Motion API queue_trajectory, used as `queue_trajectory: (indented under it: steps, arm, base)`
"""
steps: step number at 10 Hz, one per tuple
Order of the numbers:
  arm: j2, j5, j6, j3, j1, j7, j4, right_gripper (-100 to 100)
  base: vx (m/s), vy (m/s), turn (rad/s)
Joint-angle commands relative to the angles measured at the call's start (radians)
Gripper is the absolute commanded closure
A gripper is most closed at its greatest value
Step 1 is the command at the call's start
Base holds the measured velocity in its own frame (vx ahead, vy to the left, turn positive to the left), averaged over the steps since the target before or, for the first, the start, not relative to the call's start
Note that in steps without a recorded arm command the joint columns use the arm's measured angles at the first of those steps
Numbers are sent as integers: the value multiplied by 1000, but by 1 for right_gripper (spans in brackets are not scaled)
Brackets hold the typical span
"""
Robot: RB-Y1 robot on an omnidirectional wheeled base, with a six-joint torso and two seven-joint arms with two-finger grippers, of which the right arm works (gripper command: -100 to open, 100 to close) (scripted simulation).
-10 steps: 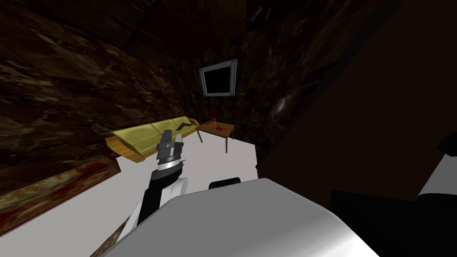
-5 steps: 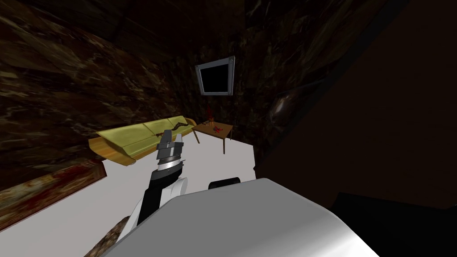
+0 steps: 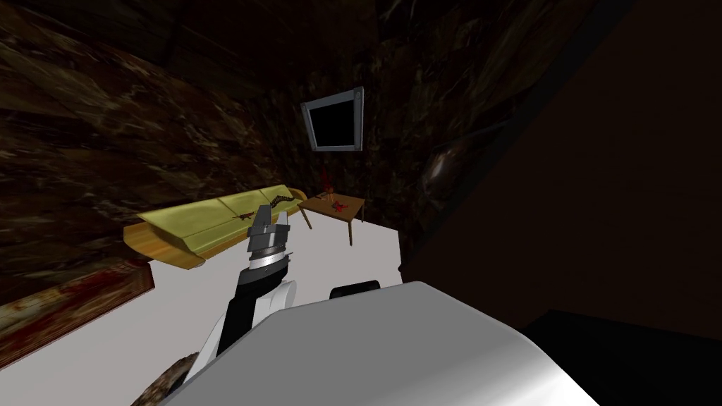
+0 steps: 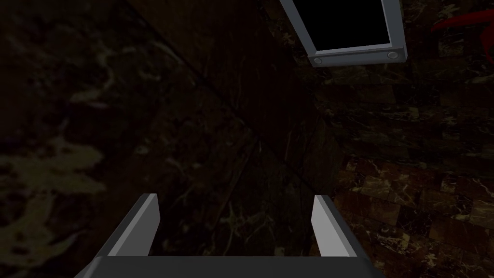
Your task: Push the door open
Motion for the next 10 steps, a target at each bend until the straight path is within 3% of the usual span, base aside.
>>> queue_trajectory:
  steps: [1, 3, 6, 9, 10]
  arm:
    - [-29, 3, -4, -19, -25, -11, 8, -100]
    - [-85, 8, -19, -53, -70, -31, 35, -100]
    - [-141, 13, -33, -87, -116, -52, 61, -100]
    - [-212, 20, -51, -130, -173, -78, 95, -100]
    - [-226, 21, -55, -139, -184, -83, 101, -100]
  base:
    - [65, -108, -40]
    - [51, -134, -43]
    - [55, -125, -44]
    - [50, -113, -37]
    - [52, -115, -39]
